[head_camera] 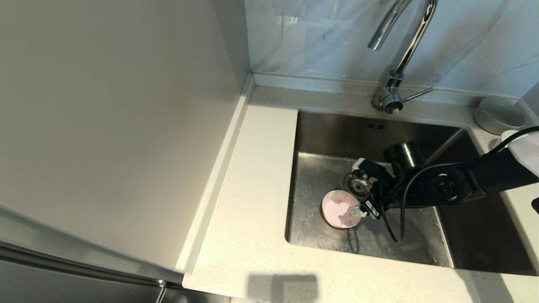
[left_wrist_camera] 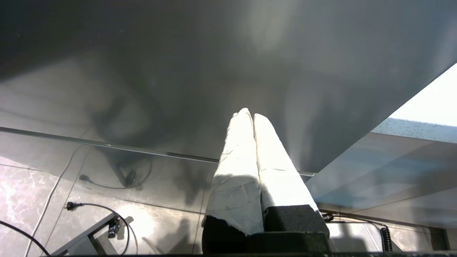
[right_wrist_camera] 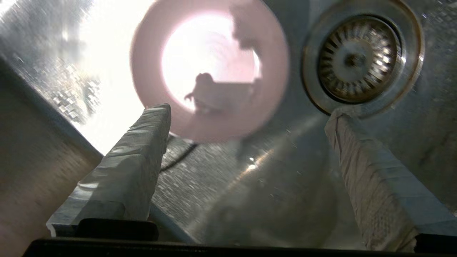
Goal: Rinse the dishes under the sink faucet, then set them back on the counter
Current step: Put a bowl back to the table from the sink
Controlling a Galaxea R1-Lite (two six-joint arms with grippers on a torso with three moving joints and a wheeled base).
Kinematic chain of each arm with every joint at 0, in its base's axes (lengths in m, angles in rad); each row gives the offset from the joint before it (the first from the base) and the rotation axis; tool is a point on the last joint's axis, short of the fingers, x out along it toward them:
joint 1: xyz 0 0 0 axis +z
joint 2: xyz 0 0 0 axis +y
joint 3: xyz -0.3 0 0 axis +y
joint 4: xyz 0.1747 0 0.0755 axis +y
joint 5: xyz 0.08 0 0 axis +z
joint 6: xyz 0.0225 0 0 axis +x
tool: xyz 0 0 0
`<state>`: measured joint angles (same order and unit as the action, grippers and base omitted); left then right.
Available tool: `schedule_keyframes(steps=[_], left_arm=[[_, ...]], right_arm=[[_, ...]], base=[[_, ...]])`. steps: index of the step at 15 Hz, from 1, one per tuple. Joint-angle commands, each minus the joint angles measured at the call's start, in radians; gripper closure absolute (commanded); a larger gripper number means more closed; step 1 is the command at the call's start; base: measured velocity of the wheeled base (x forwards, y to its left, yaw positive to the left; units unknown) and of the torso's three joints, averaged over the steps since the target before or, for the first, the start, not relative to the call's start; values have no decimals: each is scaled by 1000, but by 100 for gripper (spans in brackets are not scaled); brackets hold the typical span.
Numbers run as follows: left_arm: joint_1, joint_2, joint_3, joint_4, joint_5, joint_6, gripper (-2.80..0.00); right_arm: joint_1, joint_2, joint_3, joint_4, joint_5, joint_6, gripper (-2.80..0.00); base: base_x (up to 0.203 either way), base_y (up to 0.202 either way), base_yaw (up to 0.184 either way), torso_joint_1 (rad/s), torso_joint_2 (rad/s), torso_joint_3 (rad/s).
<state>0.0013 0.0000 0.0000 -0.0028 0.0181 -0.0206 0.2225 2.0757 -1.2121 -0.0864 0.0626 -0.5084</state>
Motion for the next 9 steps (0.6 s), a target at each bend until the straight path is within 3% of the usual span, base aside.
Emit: schedule_keyframes(steps=[1, 9], left_arm=[[0, -3, 0, 0, 0, -1, 0], [0, -3, 0, 0, 0, -1, 0]], right_arm=[[28, 33, -10, -4, -19, 8, -280], [14, 175, -89, -56, -50, 11, -280]], base=[[0, 0, 0, 0, 0, 0], [0, 0, 0, 0, 0, 0]])
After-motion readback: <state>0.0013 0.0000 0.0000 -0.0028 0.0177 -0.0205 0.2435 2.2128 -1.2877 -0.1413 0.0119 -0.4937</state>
